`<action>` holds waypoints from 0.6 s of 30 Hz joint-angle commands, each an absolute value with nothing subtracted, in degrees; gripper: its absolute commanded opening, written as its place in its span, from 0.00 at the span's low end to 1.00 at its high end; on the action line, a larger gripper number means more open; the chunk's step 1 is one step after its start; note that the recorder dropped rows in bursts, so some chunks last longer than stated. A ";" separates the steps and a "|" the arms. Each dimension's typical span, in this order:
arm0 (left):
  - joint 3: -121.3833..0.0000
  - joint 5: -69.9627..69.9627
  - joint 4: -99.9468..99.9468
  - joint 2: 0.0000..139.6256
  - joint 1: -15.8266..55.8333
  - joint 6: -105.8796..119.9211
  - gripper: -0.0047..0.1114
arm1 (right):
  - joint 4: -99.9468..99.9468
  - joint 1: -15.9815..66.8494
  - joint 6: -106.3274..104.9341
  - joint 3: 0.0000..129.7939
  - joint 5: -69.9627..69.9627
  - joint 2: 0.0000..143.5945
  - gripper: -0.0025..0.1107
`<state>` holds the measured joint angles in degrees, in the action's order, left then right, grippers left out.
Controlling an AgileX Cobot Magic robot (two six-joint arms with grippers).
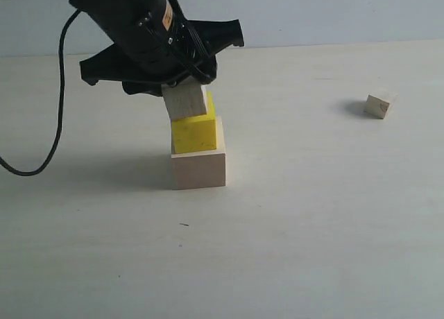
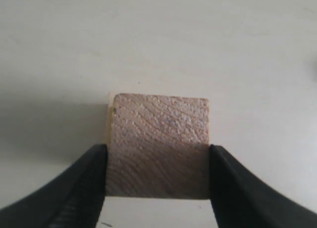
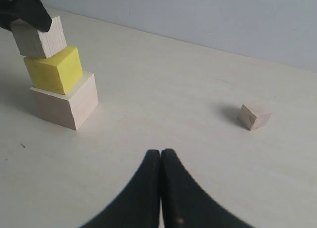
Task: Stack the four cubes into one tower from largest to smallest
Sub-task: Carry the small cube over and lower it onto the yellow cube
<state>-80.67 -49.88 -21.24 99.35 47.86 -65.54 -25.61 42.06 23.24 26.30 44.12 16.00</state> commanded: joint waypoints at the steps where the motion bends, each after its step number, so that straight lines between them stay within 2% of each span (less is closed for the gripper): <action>1: -82.80 -50.50 -22.31 100.51 48.03 -66.46 0.04 | -25.48 41.92 24.06 26.03 43.71 15.75 0.02; 18: -84.82 -53.87 -20.71 103.74 48.03 -63.38 0.04 | -25.48 41.92 25.06 26.03 43.71 15.75 0.02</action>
